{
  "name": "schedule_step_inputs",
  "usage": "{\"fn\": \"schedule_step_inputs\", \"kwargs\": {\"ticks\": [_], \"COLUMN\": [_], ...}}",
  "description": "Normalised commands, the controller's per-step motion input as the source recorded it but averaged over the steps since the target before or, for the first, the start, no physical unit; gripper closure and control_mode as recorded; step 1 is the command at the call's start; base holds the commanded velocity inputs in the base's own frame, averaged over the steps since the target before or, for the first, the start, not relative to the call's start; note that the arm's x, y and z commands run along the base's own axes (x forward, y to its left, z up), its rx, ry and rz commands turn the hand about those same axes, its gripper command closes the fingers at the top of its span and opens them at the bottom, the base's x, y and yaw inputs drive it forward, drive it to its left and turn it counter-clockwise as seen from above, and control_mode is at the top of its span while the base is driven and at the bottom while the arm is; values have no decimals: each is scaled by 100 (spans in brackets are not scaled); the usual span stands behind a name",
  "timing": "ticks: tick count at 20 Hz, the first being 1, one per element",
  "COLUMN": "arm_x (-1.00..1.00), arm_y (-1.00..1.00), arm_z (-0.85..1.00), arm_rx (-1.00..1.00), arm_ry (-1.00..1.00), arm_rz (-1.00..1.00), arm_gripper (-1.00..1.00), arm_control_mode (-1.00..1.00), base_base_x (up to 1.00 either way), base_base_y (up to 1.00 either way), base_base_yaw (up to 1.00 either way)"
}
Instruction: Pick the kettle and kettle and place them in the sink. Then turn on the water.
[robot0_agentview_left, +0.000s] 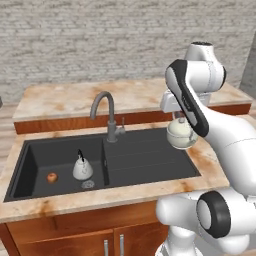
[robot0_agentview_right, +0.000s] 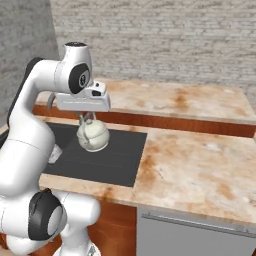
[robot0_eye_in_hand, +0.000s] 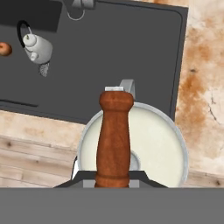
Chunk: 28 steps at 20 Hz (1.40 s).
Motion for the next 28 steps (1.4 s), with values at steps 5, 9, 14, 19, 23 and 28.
{"fn": "schedule_step_inputs", "kwargs": {"ticks": [5,9,14,19,23,28], "arm_x": [0,0,0,0,0,0], "arm_y": [0,0,0,0,0,33], "arm_z": [0,0,0,0,0,-8], "arm_rx": [0,0,0,0,0,0], "arm_ry": [0,0,0,0,0,0], "arm_rz": [0,0,0,0,0,0], "arm_gripper": [100,100,100,100,100,100], "arm_control_mode": [100,100,100,100,100,-100], "base_base_x": [40,28,7,0,0,0], "base_base_y": [-3,0,0,0,0,0], "base_base_yaw": [-11,-8,0,0,0,0]}}
